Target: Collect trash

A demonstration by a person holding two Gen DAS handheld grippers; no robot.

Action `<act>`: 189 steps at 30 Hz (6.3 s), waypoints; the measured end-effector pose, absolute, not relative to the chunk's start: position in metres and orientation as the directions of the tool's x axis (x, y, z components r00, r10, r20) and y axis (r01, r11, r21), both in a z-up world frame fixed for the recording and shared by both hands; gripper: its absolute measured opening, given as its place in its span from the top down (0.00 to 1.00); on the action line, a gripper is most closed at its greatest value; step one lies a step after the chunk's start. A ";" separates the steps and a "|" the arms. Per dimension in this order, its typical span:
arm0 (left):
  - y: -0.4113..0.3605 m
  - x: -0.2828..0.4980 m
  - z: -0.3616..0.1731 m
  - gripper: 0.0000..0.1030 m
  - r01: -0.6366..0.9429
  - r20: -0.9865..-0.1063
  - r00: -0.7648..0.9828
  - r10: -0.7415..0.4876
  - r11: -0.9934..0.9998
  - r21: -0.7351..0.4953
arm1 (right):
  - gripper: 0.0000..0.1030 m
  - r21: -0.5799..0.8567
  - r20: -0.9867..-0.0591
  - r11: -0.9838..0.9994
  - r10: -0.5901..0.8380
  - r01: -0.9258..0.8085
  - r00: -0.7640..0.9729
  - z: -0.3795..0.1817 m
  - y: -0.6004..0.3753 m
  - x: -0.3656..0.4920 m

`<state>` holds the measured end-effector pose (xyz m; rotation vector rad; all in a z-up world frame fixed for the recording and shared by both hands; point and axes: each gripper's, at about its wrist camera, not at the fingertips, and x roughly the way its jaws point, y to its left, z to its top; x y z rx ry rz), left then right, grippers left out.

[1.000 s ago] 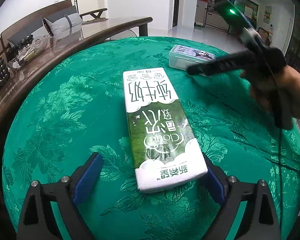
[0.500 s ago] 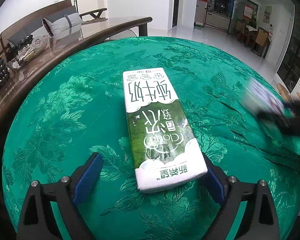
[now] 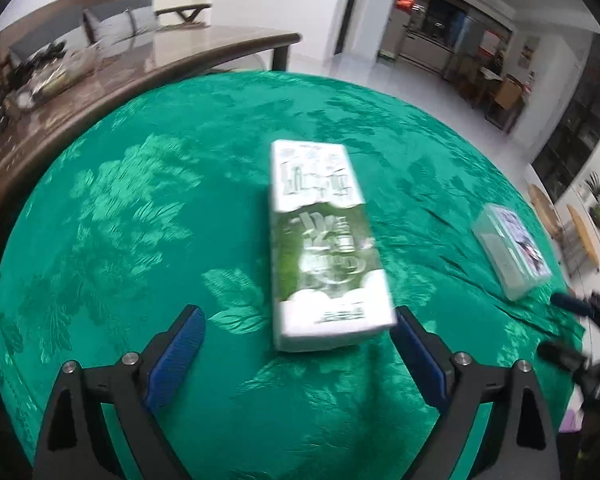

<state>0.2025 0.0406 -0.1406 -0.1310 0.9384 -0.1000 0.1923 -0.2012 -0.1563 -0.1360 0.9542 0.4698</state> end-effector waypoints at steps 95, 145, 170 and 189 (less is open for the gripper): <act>-0.445 0.214 -0.186 0.38 0.629 -0.786 0.312 -0.534 0.736 -0.251 | 0.14 0.366 -0.852 0.839 0.127 0.402 0.508 -0.264 -0.639 0.179; -0.341 0.051 -0.117 0.00 0.546 -0.780 0.525 -0.340 0.838 0.002 | 0.00 0.023 -0.764 0.960 -0.163 0.279 0.624 -0.140 -0.495 -0.035; -0.343 0.050 -0.119 0.00 0.544 -0.785 0.525 -0.328 0.839 0.013 | 0.01 0.029 -0.770 0.959 -0.158 0.281 0.619 -0.139 -0.495 -0.036; -0.345 0.050 -0.120 0.00 0.544 -0.790 0.521 -0.324 0.839 0.014 | 0.00 0.035 -0.770 0.960 -0.152 0.279 0.619 -0.140 -0.494 -0.034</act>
